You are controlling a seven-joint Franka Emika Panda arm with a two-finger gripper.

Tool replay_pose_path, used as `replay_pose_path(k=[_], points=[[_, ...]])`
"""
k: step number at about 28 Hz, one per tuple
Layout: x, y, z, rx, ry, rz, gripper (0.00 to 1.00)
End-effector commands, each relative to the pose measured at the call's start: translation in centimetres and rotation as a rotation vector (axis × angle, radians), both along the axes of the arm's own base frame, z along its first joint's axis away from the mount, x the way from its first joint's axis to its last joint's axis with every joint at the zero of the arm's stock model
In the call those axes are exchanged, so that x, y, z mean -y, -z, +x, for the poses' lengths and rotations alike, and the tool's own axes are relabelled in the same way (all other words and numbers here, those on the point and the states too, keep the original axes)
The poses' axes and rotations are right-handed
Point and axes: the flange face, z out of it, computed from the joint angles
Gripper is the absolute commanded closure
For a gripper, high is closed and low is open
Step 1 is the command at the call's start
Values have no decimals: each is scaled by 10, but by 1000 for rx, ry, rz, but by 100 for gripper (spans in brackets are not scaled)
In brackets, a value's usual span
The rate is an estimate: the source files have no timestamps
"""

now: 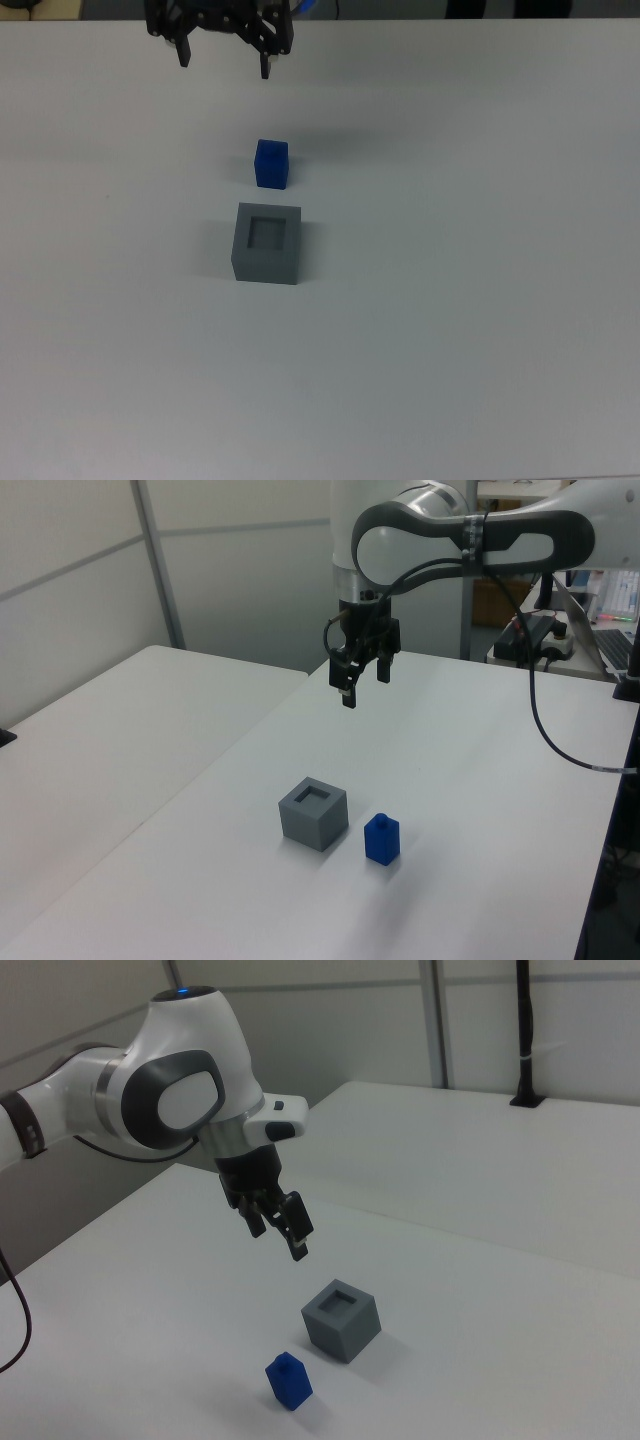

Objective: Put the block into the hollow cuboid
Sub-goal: 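Lower the open gripper down onto the blue block, then close the gripper on the blue block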

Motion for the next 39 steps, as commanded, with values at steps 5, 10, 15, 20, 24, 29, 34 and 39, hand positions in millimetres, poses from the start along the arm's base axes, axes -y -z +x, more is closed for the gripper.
replay_pose_path(k=[5, 10, 15, 20, 24, 29, 34, 39], points=[[-5, 34, 1, -2, -50, -1, 0], [-17, 87, -7, -11, -70, 0, 0], [-37, 133, -16, -15, -104, 1, 0], [-42, 164, -21, -29, -115, 0, 0], [-40, 185, -25, -60, -112, 0, 0], [-38, 216, -32, -115, -116, -7, 0], [-40, 234, -31, -121, -101, -7, 2], [-40, 246, -28, -134, -94, -10, 19]])
